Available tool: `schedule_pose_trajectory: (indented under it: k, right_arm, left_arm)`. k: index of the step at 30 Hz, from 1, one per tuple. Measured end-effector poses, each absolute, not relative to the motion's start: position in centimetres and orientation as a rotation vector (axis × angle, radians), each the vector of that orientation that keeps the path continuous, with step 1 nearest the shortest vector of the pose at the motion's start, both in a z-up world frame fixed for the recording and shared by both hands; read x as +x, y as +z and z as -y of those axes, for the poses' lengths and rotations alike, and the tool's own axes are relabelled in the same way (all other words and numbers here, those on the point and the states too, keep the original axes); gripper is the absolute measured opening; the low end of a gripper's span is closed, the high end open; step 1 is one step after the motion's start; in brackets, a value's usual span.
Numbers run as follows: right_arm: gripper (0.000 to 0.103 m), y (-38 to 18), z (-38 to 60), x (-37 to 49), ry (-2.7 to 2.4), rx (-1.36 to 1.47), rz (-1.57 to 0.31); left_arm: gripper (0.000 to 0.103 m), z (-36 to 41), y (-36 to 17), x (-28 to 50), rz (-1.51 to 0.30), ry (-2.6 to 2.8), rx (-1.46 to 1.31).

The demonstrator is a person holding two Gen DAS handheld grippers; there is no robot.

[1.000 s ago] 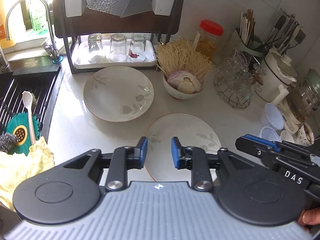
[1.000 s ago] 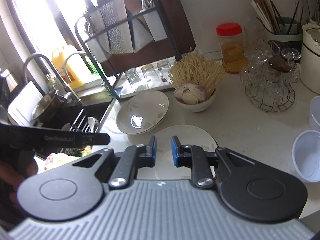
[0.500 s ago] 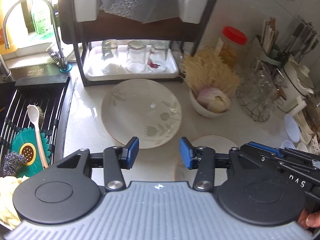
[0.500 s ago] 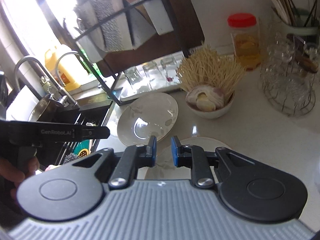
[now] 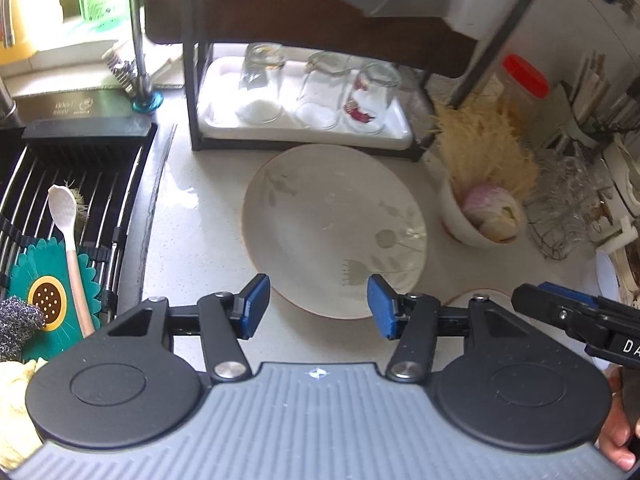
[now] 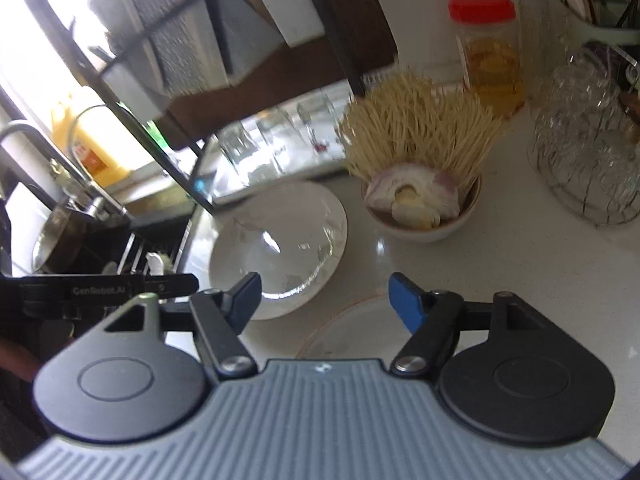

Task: Organize plates and bowls
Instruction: 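Move both grippers to the second leaf-pattern plate by the glass rack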

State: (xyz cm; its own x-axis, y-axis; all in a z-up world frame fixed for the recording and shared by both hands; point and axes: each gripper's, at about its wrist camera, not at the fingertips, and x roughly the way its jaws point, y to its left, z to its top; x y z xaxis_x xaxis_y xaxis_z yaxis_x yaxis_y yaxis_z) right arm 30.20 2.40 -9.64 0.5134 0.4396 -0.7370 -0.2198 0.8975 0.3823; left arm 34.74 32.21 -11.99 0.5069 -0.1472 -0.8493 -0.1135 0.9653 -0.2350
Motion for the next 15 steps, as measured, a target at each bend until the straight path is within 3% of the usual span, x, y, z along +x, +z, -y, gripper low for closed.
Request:
schedule_pose_trajectory:
  k: [15]
  right_arm:
    - [0.072, -12.9, -6.4, 34.5, 0.369, 0.255, -1.038]
  left_arm:
    - [0.063, -38.0, -17.5, 39.5, -1.088, -0.028, -0.32]
